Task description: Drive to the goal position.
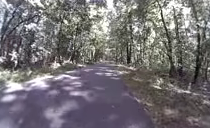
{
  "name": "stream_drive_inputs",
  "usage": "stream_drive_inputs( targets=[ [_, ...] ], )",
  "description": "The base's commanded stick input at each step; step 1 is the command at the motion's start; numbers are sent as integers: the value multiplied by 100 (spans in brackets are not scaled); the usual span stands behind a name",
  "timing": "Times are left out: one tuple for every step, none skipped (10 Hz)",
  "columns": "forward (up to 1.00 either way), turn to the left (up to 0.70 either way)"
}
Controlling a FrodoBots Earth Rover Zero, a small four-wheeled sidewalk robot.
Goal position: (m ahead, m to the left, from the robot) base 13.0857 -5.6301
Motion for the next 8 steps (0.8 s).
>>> stream_drive_inputs(
  targets=[
    [45,0],
    [45,0],
    [45,0],
    [45,0],
    [45,0],
    [45,0],
    [45,0],
    [45,0]
  ],
)
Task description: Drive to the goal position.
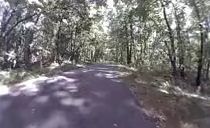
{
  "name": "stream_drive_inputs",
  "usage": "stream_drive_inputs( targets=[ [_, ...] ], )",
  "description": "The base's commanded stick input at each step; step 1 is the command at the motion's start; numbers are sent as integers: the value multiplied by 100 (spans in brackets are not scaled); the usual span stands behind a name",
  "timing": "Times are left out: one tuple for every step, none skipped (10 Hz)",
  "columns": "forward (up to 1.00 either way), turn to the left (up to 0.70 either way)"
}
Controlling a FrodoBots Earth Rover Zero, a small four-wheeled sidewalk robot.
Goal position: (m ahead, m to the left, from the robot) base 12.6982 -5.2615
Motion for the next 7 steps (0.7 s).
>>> stream_drive_inputs(
  targets=[
    [45,0],
    [45,0],
    [45,0],
    [45,0],
    [45,0],
    [45,0],
    [45,0]
  ],
)
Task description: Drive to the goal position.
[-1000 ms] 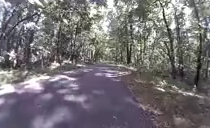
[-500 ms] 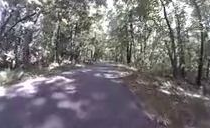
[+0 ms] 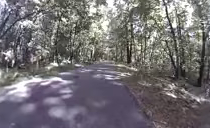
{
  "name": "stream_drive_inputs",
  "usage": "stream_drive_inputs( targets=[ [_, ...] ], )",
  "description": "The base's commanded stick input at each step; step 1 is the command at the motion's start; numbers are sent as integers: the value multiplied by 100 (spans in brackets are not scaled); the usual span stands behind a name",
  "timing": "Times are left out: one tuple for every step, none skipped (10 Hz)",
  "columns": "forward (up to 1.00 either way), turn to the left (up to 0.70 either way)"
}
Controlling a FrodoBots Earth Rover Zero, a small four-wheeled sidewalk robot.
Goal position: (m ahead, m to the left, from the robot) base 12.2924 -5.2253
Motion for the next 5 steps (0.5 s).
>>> stream_drive_inputs(
  targets=[
    [45,0],
    [45,0],
    [45,0],
    [45,0],
    [45,0]
  ],
)
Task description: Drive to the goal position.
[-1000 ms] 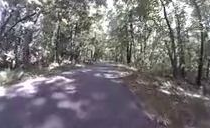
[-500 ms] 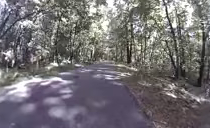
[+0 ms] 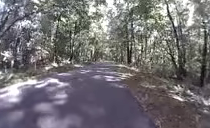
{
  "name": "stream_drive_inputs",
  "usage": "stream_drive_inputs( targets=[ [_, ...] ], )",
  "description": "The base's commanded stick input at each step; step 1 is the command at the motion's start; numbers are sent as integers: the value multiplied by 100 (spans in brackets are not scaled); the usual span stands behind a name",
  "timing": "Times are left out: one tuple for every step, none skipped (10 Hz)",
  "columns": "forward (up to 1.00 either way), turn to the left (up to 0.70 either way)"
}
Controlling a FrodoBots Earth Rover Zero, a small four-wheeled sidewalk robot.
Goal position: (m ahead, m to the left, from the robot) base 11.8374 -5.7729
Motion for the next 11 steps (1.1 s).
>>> stream_drive_inputs(
  targets=[
    [45,0],
    [45,0],
    [45,0],
    [45,0],
    [45,0],
    [45,0],
    [45,0],
    [45,0],
    [45,0],
    [45,0],
    [45,0]
  ],
)
